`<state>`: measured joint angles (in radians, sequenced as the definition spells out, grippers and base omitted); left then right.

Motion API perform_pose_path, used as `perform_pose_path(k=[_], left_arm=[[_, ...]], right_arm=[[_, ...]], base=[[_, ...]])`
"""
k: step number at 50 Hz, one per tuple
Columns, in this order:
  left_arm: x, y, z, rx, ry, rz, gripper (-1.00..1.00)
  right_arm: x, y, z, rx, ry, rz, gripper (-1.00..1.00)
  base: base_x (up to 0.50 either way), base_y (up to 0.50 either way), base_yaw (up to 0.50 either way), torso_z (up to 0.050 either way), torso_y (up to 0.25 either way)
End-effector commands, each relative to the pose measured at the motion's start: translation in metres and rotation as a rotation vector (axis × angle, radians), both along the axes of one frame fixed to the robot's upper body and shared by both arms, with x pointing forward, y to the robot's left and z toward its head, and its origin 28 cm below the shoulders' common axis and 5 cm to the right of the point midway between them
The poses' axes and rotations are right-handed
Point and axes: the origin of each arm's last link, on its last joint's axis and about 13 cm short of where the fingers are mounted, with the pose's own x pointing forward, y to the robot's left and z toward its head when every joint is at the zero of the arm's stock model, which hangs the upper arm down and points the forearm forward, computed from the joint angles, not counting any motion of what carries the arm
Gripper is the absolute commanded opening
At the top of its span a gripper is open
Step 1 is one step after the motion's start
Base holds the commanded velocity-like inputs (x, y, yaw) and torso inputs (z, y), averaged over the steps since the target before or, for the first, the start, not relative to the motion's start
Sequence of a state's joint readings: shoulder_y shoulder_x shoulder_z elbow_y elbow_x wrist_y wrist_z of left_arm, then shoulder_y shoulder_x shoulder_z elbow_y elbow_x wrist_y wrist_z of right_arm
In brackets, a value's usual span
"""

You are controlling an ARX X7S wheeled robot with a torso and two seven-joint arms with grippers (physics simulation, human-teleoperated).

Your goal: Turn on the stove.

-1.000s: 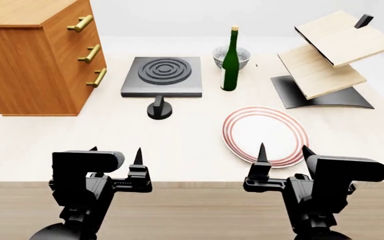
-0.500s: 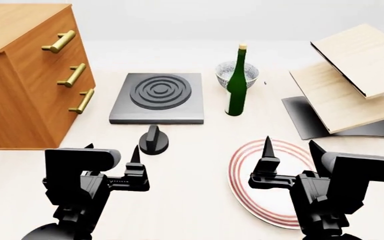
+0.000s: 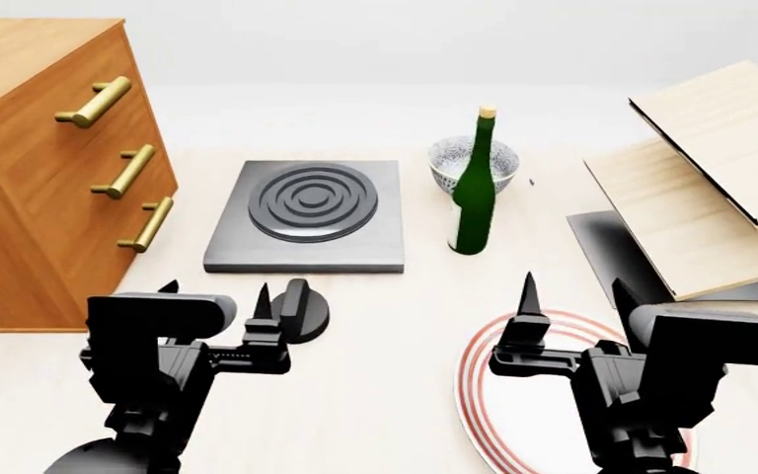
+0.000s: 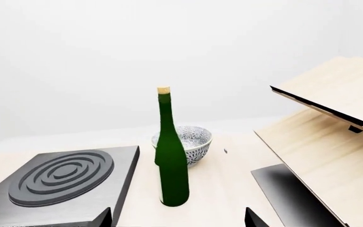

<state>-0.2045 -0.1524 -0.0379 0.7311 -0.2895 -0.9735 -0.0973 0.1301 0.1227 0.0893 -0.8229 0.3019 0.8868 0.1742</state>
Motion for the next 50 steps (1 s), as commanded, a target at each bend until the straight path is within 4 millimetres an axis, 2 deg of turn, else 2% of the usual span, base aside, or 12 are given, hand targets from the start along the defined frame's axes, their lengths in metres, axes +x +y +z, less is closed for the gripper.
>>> perform_pose_path(k=[1,3,9,21,26,43,50], left_arm=[[0.019,0.008,-0.011,0.04,-0.03,0.044,1.0],[0.034,0.013,-0.023,0.087,-0.042,0.091,1.0],[0.059,0.024,-0.046,0.151,-0.066,0.168,1.0],[0.083,0.035,-0.078,0.174,-0.04,0.215,1.0],[0.094,0.039,-0.099,0.188,0.007,0.251,1.0],[0.093,0.026,-0.131,0.184,0.074,0.228,1.0],[0.09,0.013,-0.14,0.171,0.101,0.204,1.0]], right_arm=[[-0.001,0.001,-0.002,-0.01,-0.002,0.007,1.0],[-0.001,0.001,-0.003,-0.012,0.001,0.01,1.0],[-0.001,0.002,-0.006,-0.018,0.011,0.013,1.0],[-0.001,0.001,-0.006,-0.016,0.018,0.009,1.0],[-0.001,0.001,-0.006,-0.013,0.019,0.011,1.0],[-0.001,0.002,-0.009,-0.002,0.024,0.016,1.0],[0.0,0.003,-0.01,0.004,0.027,0.019,1.0]], base=[[0.0,0.0,0.0,0.0,0.0],[0.0,0.0,0.0,0.0,0.0],[0.0,0.0,0.0,0.0,0.0],[0.0,0.0,0.0,0.0,0.0],[0.0,0.0,0.0,0.0,0.0],[0.0,0.0,0.0,0.0,0.0],[0.0,0.0,0.0,0.0,0.0]])
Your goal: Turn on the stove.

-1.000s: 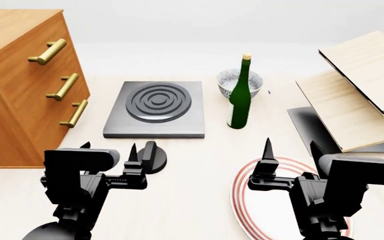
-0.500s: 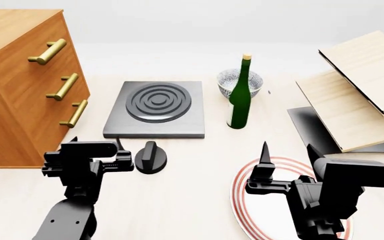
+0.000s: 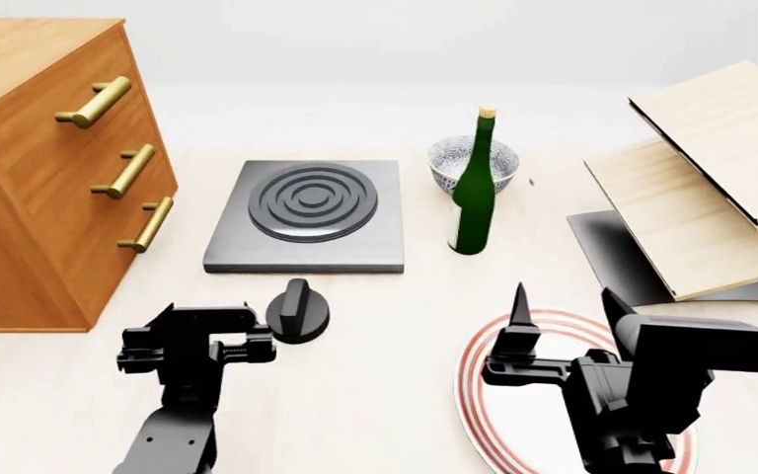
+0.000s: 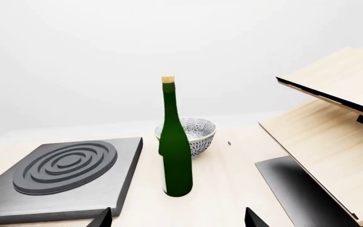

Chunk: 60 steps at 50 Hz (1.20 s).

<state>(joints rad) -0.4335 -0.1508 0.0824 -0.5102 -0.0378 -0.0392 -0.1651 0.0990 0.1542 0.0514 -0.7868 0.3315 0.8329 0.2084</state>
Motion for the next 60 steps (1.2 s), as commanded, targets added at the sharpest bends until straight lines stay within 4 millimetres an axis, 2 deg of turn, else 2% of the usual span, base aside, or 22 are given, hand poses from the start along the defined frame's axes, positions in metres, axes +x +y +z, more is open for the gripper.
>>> perform_pose_path(k=[1,7,8,15,16,17,19,21,22,29,34,43,60], left_arm=[[-0.003,-0.014,-0.018,-0.013,0.043,-0.023,1.0],[-0.001,-0.024,-0.019,-0.006,0.049,-0.045,1.0],[0.004,-0.036,-0.014,0.002,0.035,-0.081,1.0],[0.007,-0.055,-0.013,0.01,0.034,-0.14,1.0],[-0.037,-0.052,-0.041,-0.04,0.247,-0.363,1.0],[-0.065,-0.073,-0.046,-0.123,0.346,-0.435,1.0],[-0.061,-0.072,-0.003,-0.141,0.308,-0.437,1.0],[-0.06,-0.071,0.053,-0.138,0.038,-0.462,1.0],[-0.063,-0.07,0.067,-0.134,-0.027,-0.468,1.0],[-0.071,-0.048,0.084,-0.174,-0.053,-0.405,1.0],[-0.09,-0.035,0.1,-0.215,-0.085,-0.36,1.0],[-0.095,-0.024,0.098,-0.228,-0.093,-0.214,1.0],[-0.094,-0.024,0.086,-0.225,-0.065,-0.177,1.0]], right_arm=[[0.0,0.001,-0.002,0.008,0.005,0.004,1.0],[-0.001,0.0,-0.004,0.009,0.009,0.002,1.0],[-0.001,0.0,-0.005,0.009,0.013,0.003,1.0],[-0.001,-0.002,-0.007,0.009,0.019,0.001,1.0],[-0.002,-0.006,-0.007,0.032,0.015,-0.018,1.0],[-0.002,-0.005,-0.008,0.031,0.017,-0.018,1.0],[-0.002,-0.005,-0.007,0.032,0.016,-0.015,1.0],[-0.002,-0.004,-0.006,0.032,0.014,-0.011,1.0],[-0.003,-0.004,-0.006,0.032,0.012,-0.01,1.0],[-0.002,-0.004,-0.007,0.03,0.015,-0.014,1.0],[0.0,-0.003,-0.011,0.023,0.025,-0.012,1.0],[0.005,0.001,-0.02,0.004,0.04,-0.023,1.0],[0.007,0.0,-0.026,-0.003,0.041,-0.044,1.0]], base=[[0.0,0.0,0.0,0.0,0.0],[0.0,0.0,0.0,0.0,0.0],[0.0,0.0,0.0,0.0,0.0],[0.0,0.0,0.0,0.0,0.0],[0.0,0.0,0.0,0.0,0.0],[0.0,0.0,0.0,0.0,0.0],[0.0,0.0,0.0,0.0,0.0],[0.0,0.0,0.0,0.0,0.0],[0.0,0.0,0.0,0.0,0.0],[0.0,0.0,0.0,0.0,0.0],[0.0,0.0,0.0,0.0,0.0],[0.0,0.0,0.0,0.0,0.0],[0.0,0.0,0.0,0.0,0.0]])
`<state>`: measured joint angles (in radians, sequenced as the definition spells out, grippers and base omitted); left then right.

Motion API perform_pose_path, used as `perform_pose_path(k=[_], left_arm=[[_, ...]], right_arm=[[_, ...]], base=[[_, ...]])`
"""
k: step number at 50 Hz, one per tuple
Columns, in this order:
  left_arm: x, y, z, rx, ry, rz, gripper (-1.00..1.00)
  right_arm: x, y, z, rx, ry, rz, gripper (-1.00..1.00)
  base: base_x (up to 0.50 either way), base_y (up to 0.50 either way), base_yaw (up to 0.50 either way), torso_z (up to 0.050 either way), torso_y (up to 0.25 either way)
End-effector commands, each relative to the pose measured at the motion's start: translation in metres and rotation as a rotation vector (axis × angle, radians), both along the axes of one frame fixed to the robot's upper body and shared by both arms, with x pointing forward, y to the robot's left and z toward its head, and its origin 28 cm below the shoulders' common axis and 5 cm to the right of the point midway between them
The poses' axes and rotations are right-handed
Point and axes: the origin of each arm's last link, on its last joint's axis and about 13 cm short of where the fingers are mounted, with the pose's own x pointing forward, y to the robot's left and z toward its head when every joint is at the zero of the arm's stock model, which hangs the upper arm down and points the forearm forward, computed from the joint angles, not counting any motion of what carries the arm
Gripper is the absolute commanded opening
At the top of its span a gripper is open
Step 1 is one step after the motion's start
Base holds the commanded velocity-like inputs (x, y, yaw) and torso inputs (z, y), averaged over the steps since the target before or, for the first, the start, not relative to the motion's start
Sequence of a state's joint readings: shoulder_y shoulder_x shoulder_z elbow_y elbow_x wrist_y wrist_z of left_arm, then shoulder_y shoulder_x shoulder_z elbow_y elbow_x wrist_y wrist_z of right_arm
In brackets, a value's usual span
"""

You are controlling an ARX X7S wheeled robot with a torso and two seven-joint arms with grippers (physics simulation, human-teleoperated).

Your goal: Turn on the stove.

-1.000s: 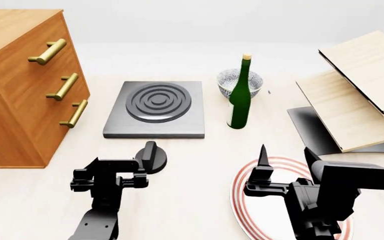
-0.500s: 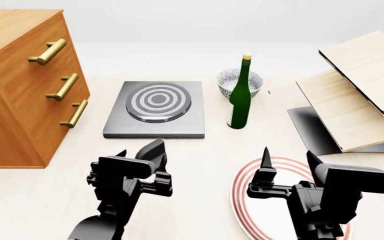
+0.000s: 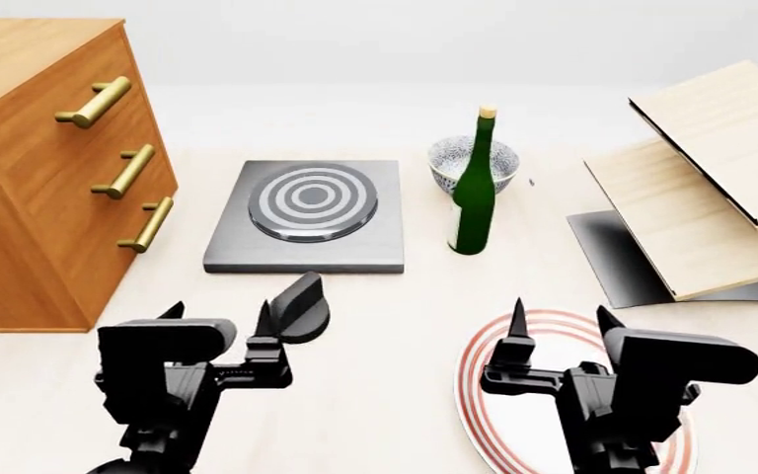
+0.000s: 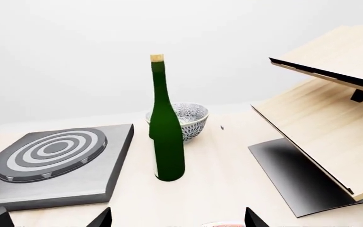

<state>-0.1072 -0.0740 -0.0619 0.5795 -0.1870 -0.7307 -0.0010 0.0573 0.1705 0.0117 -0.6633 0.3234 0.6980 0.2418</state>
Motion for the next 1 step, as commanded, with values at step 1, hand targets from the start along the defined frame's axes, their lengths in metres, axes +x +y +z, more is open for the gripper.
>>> perform_pose_path(k=[1], left_arm=[[-0.0035,0.0025,-0.0052,0.001,0.014,0.029,1.0]], right_arm=[[0.0018,-0.0001,-0.0052,-0.009,0.001,-0.016,1.0]], base=[[0.0,0.0,0.0,0.0,0.0]])
